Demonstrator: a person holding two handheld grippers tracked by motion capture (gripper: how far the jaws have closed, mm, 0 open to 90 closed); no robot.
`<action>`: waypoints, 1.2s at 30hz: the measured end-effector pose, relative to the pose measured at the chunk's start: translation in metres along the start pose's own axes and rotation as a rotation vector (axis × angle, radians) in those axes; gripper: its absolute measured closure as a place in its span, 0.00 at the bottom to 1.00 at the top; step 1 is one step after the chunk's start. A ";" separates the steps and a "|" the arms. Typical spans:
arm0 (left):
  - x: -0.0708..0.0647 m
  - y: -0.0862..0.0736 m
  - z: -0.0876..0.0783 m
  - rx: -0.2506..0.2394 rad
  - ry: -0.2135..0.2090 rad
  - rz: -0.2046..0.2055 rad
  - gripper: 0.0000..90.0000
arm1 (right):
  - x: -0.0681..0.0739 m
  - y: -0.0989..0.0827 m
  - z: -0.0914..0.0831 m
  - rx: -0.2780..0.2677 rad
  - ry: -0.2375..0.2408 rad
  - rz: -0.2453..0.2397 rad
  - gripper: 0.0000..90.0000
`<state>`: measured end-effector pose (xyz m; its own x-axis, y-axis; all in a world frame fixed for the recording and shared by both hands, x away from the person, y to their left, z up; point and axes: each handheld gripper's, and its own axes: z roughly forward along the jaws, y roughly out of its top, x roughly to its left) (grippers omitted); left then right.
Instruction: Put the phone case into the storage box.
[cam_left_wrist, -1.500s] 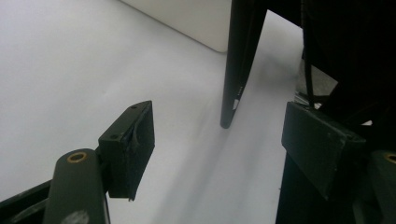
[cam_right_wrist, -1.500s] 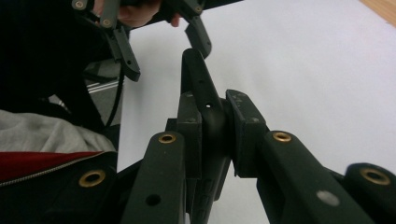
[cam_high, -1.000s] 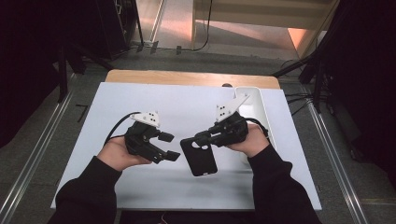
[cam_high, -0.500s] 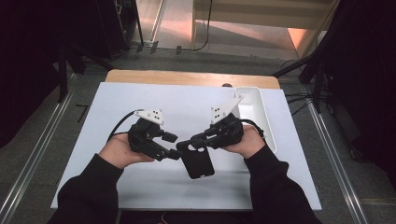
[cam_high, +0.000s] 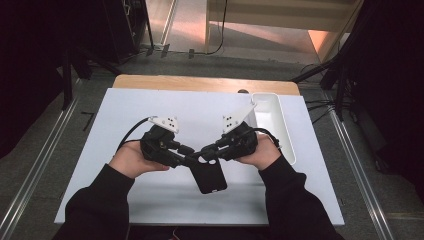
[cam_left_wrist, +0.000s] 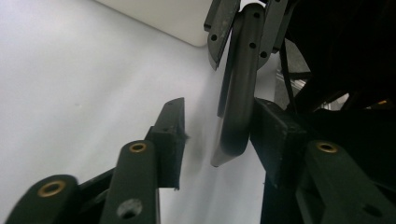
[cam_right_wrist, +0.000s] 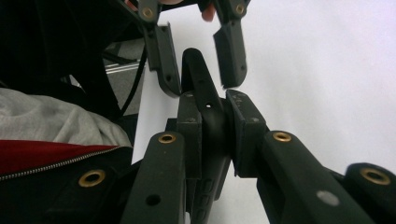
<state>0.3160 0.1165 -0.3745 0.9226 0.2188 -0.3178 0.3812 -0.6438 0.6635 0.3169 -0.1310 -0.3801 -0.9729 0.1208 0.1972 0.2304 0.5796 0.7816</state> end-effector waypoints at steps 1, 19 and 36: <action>0.000 0.000 0.001 0.005 -0.005 -0.007 0.64 | 0.000 0.000 0.000 0.000 0.006 0.003 0.83; -0.007 0.005 0.004 0.050 -0.023 -0.005 0.88 | -0.005 -0.001 0.003 -0.008 0.050 0.024 0.83; -0.006 0.006 -0.003 0.050 -0.025 -0.051 0.88 | -0.003 0.001 -0.014 -0.085 0.005 0.098 0.55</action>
<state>0.3124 0.1140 -0.3663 0.9002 0.2341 -0.3672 0.4233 -0.6686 0.6114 0.3198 -0.1419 -0.3717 -0.9455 0.1694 0.2781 0.3256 0.4949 0.8056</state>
